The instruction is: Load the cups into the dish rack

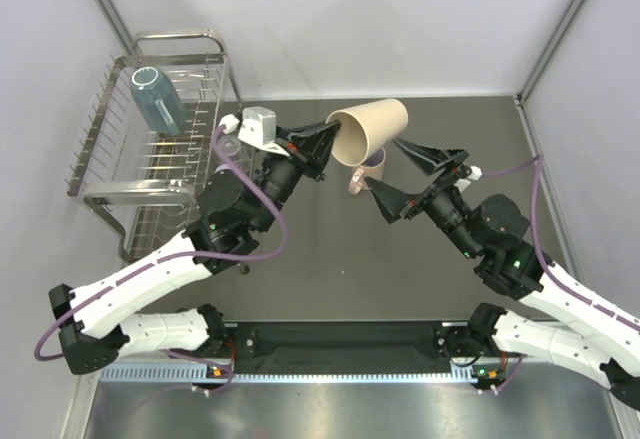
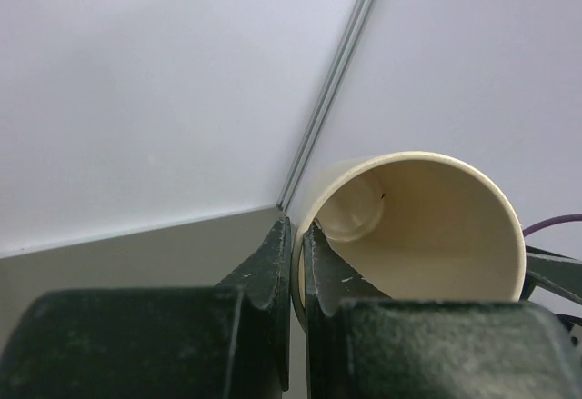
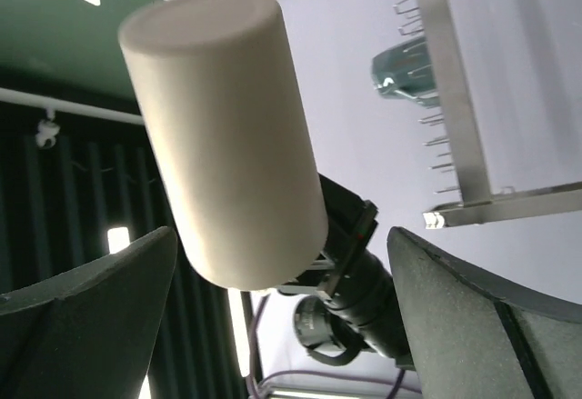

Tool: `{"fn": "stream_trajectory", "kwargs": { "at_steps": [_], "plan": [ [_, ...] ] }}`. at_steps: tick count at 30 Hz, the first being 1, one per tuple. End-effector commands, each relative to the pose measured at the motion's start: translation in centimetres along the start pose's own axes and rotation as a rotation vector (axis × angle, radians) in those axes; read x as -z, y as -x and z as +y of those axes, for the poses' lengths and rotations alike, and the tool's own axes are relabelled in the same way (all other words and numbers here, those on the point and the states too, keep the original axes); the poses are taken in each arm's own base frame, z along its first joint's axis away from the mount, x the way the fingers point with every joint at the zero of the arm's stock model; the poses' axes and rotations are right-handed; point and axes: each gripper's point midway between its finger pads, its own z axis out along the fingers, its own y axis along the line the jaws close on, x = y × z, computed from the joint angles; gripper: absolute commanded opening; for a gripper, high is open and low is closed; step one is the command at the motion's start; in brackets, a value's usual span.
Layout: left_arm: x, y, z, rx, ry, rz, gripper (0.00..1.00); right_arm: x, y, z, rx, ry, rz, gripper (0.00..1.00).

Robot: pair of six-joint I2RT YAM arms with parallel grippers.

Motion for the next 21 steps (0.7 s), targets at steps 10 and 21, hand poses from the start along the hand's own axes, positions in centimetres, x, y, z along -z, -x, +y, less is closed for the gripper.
{"fn": "stream_trajectory", "kwargs": {
  "at_steps": [10,21],
  "plan": [
    [2.5,5.3,-0.7,0.054,-0.058,-0.146,0.00,-1.0,-2.4,6.6,-0.176,0.233,0.092,0.94],
    [3.9,5.0,-0.1,0.055,-0.051,-0.108,0.00,-3.4,-3.8,7.8,-0.127,0.286,0.137,0.91]
  ]
}}
